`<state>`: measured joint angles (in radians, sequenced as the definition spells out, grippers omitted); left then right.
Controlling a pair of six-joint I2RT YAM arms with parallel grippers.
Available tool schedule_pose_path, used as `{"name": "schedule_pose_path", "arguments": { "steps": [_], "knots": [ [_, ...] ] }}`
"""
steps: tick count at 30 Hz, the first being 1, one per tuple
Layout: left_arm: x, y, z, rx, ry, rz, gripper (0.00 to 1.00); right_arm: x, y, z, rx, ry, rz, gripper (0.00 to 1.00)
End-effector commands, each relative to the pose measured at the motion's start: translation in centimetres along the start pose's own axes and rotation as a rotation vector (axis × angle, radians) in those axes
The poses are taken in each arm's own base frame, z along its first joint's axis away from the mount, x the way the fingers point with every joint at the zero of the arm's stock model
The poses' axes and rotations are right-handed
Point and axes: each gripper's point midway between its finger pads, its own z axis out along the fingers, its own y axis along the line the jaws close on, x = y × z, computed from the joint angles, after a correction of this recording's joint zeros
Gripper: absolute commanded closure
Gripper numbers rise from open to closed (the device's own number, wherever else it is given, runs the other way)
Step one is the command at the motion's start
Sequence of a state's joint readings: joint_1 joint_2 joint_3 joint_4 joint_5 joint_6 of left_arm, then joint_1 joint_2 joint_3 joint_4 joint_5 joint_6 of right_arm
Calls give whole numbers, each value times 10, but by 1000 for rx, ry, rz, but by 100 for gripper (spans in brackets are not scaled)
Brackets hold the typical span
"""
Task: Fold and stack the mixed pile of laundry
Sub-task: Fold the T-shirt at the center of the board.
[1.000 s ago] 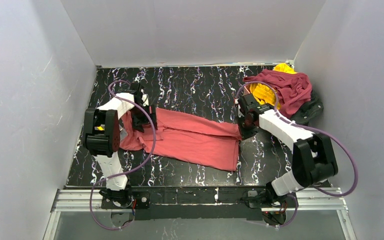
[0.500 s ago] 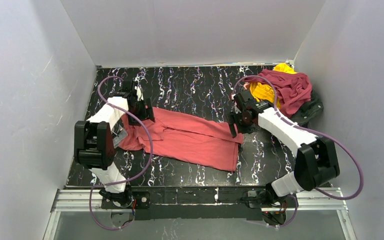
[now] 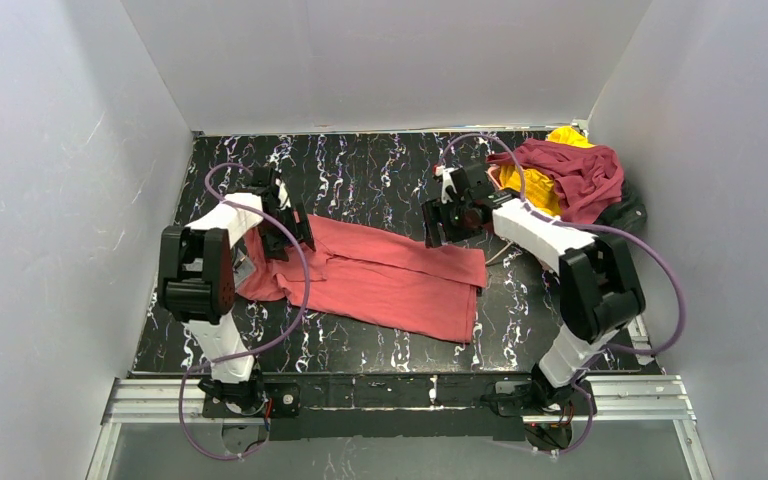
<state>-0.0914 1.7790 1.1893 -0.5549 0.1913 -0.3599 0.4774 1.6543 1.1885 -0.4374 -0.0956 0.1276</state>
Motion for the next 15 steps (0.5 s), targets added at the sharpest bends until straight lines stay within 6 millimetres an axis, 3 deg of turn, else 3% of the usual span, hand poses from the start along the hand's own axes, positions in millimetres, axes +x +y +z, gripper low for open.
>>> {"name": "schedule_pose_path", "arguments": {
  "steps": [1, 4, 7, 15],
  "knots": [
    [5, 2, 16, -8, 73, -12, 31, -10, 8, 24, -74, -39, -26, 19],
    [4, 0, 31, -24, 100, 19, 32, 8, -2, 37, -34, 14, -3, 22],
    [3, -17, 44, 11, 127, 73, 32, 30, -11, 40, 15, 62, 41, 23],
    [-15, -93, 74, 184, 149, 273, 33, 106, -24, 6, 131, 176, 199, 24]
  ]
}}
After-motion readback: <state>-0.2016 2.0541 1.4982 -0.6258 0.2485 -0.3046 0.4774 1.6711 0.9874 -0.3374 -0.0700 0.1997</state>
